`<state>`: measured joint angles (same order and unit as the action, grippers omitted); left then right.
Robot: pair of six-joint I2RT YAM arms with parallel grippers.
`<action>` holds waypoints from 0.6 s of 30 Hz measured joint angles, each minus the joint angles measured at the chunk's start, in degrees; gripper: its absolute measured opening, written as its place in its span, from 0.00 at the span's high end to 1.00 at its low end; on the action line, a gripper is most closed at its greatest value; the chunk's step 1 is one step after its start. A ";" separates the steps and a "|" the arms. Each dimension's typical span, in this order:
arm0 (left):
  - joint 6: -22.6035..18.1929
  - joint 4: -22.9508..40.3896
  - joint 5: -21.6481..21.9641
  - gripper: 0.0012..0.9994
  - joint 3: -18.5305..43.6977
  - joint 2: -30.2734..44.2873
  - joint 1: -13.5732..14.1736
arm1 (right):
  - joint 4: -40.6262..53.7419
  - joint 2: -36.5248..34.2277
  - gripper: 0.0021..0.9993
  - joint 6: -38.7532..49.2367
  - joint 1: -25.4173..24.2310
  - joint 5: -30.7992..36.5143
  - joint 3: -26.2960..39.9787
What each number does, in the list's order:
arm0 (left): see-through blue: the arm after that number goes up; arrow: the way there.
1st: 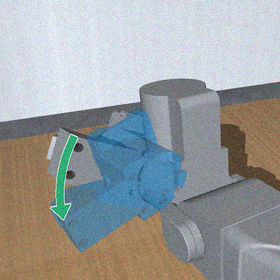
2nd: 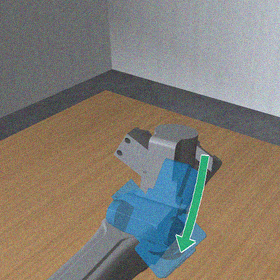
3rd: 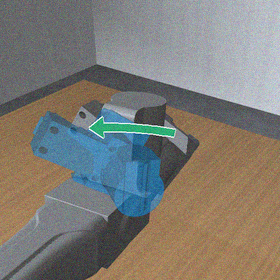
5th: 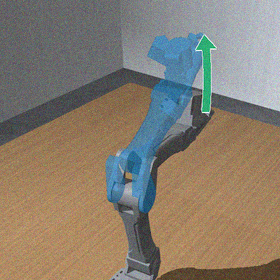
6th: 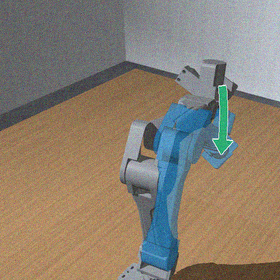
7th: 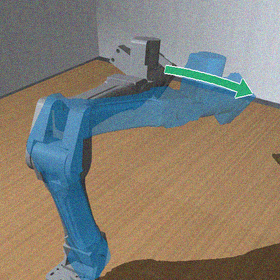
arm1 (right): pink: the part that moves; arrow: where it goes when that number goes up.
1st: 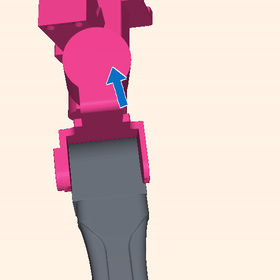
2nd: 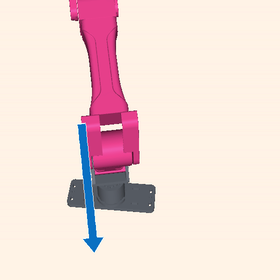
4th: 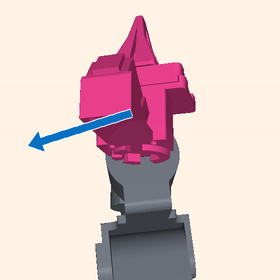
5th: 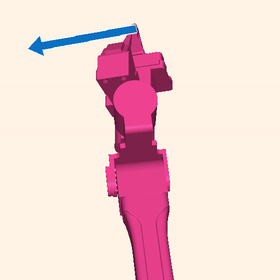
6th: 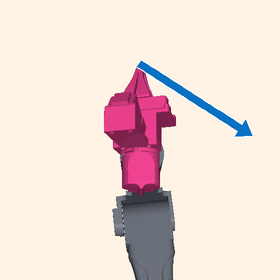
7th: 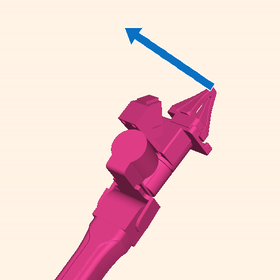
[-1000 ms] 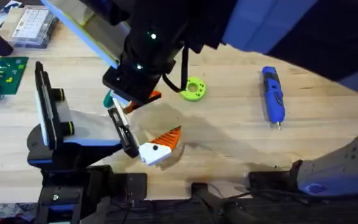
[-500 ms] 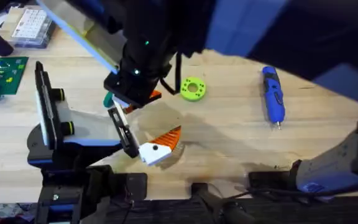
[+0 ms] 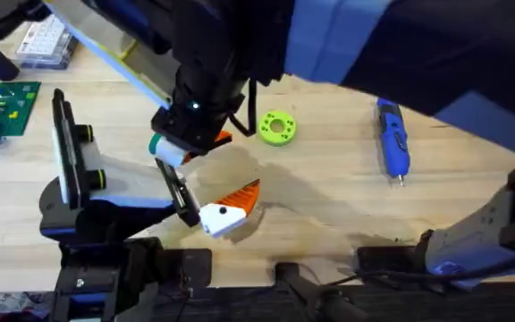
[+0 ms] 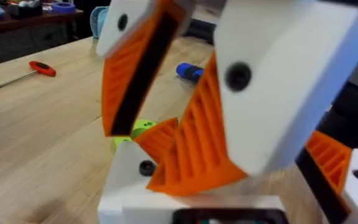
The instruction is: Pick up the gripper from the table and insert it into the empty holder that is missing its gripper. Then pick up a screw, insert it into the mounting hole, and use the screwdriver to tighten it. Finally, clean up the table by picking up the vegetable and placing it into the bucket.
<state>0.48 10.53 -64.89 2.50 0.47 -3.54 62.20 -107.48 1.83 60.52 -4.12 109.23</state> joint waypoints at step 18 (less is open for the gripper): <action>-0.44 -0.03 0.12 0.01 0.00 -0.06 -0.03 | 0.62 1.64 0.00 -0.09 -0.86 0.87 0.00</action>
<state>0.04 10.50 -64.77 2.50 0.41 -3.57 62.82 -105.84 1.74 59.66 -3.25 109.23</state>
